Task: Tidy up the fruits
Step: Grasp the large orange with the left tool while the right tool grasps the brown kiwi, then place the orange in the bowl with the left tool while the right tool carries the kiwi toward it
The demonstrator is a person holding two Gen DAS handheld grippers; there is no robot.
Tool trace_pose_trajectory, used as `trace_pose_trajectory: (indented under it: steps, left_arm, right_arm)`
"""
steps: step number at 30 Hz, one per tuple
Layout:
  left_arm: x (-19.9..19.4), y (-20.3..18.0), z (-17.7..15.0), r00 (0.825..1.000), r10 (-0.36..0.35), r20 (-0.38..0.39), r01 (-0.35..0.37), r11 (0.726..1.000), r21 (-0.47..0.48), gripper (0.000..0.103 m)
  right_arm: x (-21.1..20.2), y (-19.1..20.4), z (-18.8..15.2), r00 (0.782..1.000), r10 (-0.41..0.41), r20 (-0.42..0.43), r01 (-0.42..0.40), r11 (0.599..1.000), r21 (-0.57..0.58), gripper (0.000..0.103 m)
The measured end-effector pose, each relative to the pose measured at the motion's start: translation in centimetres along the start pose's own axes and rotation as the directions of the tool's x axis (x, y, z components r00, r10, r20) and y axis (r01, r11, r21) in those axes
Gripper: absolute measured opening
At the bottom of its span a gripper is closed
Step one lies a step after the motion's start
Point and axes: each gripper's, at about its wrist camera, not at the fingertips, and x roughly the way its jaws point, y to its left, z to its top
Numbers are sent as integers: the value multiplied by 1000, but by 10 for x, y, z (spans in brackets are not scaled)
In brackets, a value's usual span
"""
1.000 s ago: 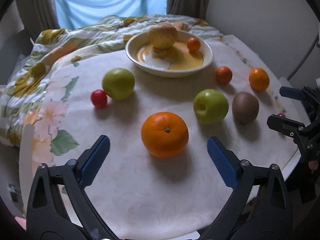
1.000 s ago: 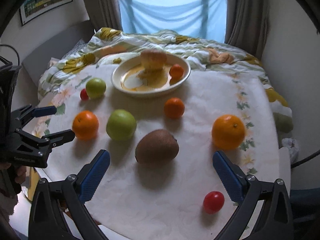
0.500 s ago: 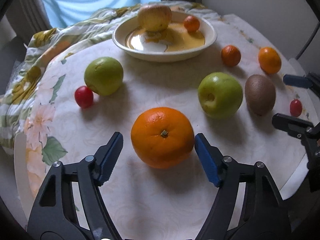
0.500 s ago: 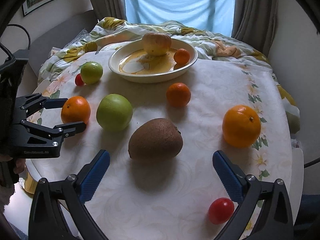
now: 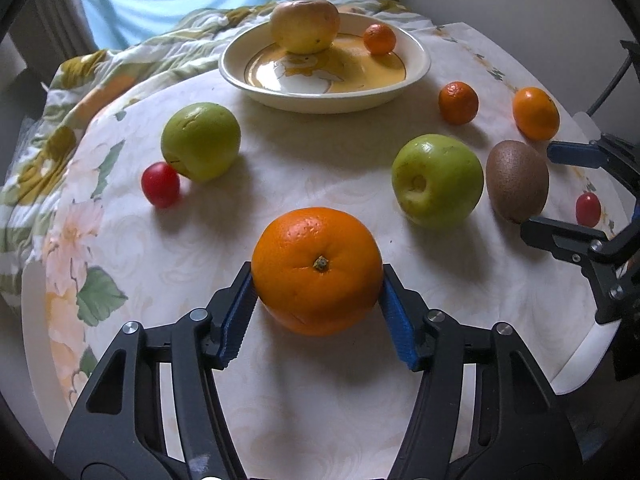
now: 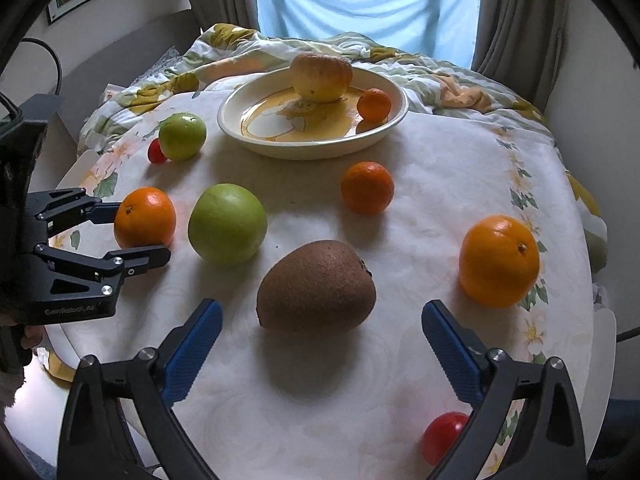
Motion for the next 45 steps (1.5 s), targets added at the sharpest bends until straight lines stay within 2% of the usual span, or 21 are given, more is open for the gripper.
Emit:
trace_pose_trajectory:
  steps: [14, 18, 31, 45]
  left_arm:
    - [-9, 7, -16, 1000, 12, -8, -12, 998, -66, 65]
    - [-11, 10, -20, 1000, 20, -7, -20, 995, -98, 65]
    - [-39, 18, -24, 999, 39, 35, -32, 982, -187, 65]
    - [-109, 8, -1, 988, 76, 136, -42, 969, -243, 65]
  right_arm:
    - [21, 2, 10, 996, 36, -80, -39, 999, -37, 75]
    - [27, 3, 10, 994, 20, -103, -26, 998, -57, 61]
    - [8, 5, 13, 996, 53, -72, -58, 996, -65, 60]
    - [-64, 9, 29, 996, 84, 8, -83, 994, -68, 60]
